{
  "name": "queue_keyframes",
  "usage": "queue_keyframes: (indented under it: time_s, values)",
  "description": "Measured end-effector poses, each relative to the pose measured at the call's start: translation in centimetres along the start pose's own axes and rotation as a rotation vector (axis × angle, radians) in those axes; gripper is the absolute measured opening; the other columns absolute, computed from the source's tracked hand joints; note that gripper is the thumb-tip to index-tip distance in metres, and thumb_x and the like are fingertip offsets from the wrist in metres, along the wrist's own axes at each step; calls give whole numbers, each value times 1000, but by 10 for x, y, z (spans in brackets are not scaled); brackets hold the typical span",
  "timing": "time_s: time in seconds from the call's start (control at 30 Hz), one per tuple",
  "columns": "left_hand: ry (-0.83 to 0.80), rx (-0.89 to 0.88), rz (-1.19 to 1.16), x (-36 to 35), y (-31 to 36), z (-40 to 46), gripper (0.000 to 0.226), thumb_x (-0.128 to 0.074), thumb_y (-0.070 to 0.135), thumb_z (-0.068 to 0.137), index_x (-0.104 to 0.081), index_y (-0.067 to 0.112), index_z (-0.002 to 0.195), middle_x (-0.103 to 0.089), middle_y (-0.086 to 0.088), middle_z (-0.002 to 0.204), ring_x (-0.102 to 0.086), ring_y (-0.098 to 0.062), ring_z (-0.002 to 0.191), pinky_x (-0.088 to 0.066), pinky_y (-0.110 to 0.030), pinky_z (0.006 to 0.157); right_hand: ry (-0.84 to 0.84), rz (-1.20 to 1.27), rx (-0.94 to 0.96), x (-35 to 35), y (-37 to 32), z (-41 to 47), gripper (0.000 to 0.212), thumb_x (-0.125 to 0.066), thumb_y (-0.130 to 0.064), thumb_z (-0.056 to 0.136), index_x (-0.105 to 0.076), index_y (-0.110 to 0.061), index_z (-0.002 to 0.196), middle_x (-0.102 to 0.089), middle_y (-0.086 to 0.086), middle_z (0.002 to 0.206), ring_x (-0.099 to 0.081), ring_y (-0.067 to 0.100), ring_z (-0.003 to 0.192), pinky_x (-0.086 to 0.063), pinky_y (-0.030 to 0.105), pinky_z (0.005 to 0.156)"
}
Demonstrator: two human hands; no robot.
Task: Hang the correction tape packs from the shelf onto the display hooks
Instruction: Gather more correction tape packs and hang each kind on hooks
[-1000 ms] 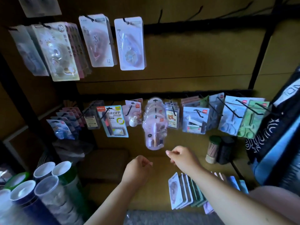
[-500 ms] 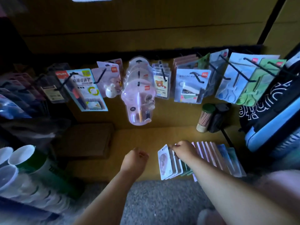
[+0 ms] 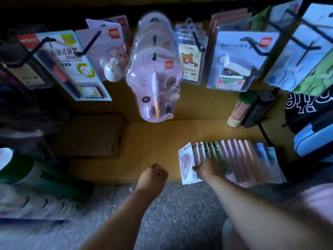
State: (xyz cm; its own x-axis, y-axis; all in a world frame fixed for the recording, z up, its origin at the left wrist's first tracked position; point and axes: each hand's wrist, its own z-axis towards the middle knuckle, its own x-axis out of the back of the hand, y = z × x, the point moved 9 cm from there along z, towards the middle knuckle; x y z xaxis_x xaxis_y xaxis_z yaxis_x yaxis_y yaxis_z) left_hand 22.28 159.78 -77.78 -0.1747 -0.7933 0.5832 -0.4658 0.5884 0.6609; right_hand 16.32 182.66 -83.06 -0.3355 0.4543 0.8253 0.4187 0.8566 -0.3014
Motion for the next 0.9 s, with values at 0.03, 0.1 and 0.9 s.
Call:
queue_keyframes:
  time_s: [0.03, 0.1, 0.9]
  values:
    - [-7, -1, 9, -2, -1, 1, 16, -61, 34, 93, -61, 21, 84, -67, -3, 75, -62, -26, 67, -44, -26, 58, -10, 0, -3, -4, 0, 1, 43, -67, -50, 81, -67, -11, 99, -72, 6, 101, -67, 24, 92, -37, 22, 62]
    - [-22, 7, 15, -5, -4, 3, 15, -60, 34, 93, -61, 20, 87, -67, -1, 74, -61, -21, 65, -45, -25, 58, -34, 0, -16, -9, 0, 3, 36, -67, -46, 82, -67, -13, 96, -71, 4, 99, -67, 23, 90, -33, 22, 51]
    - [-54, 222, -933, -16, -34, 7, 39, -68, 4, 89, -58, -7, 125, -64, -30, 123, -62, -46, 113, -49, -58, 96, -31, 399, 129, 2, -18, -10, 30, -66, -40, 84, -67, -15, 68, -60, -2, 51, -56, 11, 50, -36, 17, 46]
